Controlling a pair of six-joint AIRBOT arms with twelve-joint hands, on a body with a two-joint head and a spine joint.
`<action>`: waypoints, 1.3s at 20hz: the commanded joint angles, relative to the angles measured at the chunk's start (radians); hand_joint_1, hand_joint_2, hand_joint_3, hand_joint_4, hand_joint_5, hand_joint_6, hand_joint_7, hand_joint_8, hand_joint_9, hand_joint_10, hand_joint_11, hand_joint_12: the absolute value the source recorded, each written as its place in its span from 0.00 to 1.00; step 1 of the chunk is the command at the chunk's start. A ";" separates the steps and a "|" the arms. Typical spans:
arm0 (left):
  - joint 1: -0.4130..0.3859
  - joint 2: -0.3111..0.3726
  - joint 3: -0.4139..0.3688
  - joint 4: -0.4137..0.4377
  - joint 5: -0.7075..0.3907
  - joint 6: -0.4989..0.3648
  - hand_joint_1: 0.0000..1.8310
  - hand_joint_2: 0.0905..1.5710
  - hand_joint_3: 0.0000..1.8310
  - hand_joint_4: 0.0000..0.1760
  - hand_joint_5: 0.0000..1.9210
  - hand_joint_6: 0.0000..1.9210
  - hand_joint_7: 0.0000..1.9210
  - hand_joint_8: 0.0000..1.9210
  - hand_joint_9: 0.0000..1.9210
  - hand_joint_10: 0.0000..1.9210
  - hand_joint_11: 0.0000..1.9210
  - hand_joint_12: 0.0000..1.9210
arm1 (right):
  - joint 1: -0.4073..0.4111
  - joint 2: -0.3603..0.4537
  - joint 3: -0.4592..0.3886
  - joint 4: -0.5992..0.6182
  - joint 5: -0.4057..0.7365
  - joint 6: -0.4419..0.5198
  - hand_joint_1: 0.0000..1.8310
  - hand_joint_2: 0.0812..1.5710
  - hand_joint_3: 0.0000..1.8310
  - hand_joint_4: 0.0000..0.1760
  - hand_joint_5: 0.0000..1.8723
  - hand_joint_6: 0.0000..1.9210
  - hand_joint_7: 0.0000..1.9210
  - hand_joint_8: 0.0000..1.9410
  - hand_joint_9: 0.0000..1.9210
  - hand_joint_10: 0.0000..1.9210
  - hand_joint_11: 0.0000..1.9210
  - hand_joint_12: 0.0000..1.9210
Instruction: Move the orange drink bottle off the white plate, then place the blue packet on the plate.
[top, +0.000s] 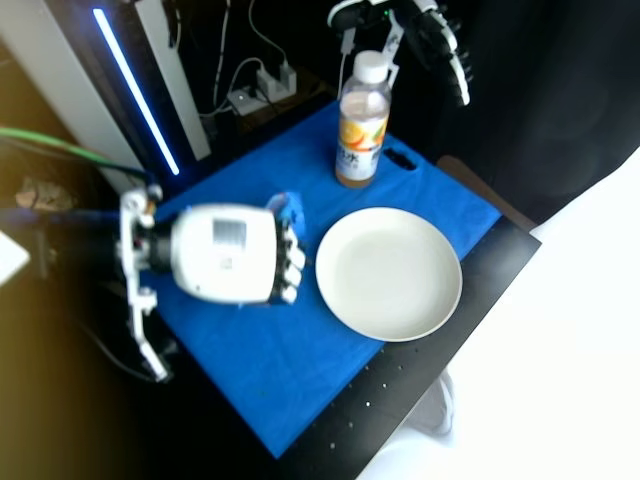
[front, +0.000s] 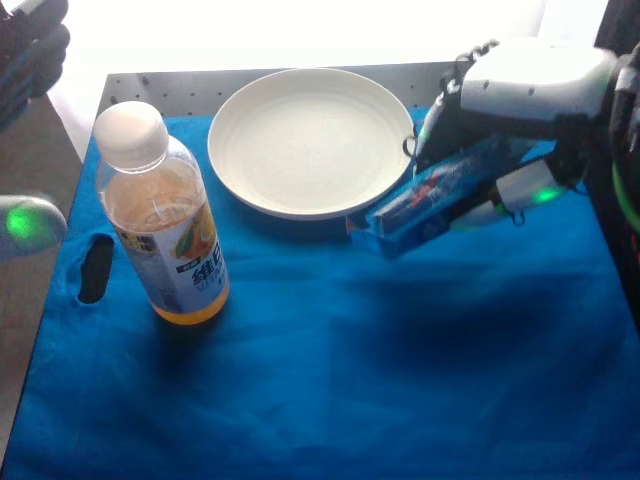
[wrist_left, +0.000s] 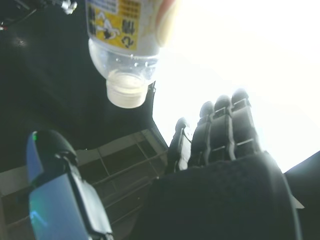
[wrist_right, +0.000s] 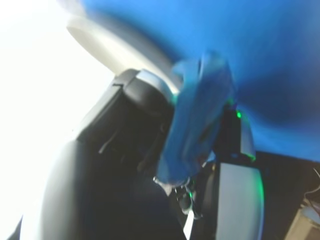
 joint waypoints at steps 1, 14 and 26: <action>0.001 0.001 0.004 -0.026 -0.129 -0.007 0.31 0.40 0.00 1.00 0.00 0.00 0.00 0.00 0.00 0.00 0.00 0.00 | 0.025 0.004 -0.007 0.044 0.091 -0.009 0.65 0.63 0.00 0.00 0.64 0.31 0.57 0.95 0.64 1.00 0.67 1.00; 0.045 -0.005 0.008 -0.061 -0.165 -0.003 0.32 0.40 0.00 1.00 0.00 0.00 0.00 0.00 0.00 0.00 0.00 0.00 | 0.158 -0.131 0.105 0.053 0.107 -0.066 0.65 0.65 0.00 0.00 0.60 0.38 0.49 0.92 0.53 1.00 0.56 1.00; 0.040 -0.039 0.025 -0.056 -0.191 -0.006 0.28 0.48 0.00 1.00 0.00 0.00 0.00 0.00 0.00 0.00 0.00 0.00 | 0.159 -0.302 0.305 0.094 0.078 -0.065 0.65 0.66 0.00 0.00 0.59 0.39 0.51 0.56 0.51 0.76 0.47 0.92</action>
